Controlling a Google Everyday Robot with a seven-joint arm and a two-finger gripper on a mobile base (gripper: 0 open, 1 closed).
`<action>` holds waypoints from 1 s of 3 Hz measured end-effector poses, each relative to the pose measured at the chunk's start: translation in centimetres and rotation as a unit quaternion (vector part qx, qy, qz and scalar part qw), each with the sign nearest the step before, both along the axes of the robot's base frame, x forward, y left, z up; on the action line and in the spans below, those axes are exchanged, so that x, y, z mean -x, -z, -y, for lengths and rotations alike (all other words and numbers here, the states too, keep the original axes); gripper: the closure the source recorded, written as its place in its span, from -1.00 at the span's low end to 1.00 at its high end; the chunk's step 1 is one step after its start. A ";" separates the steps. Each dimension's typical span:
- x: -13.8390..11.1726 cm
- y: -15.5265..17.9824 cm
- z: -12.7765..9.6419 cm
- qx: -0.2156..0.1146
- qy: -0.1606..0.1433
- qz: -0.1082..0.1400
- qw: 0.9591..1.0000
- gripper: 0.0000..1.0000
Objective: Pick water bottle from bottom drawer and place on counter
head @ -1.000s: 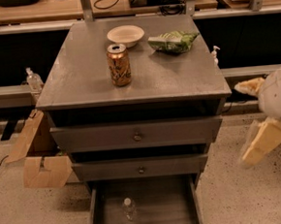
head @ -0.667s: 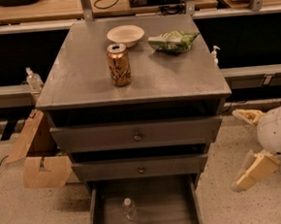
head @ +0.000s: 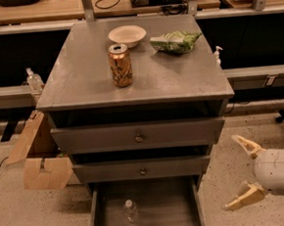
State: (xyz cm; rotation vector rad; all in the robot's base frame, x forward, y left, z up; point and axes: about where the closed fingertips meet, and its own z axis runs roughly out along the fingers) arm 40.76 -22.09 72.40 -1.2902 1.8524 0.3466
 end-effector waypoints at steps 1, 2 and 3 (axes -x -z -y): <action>0.0 -0.1 -0.1 0.004 -0.005 0.002 1.000 -1.00; -0.1 0.7 -0.7 -0.004 -0.010 0.002 1.000 -1.00; 0.3 4.7 -3.2 -0.040 -0.020 0.008 0.999 -1.00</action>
Offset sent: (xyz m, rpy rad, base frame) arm 0.0029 0.0125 -0.0211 0.0307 -0.0080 0.0295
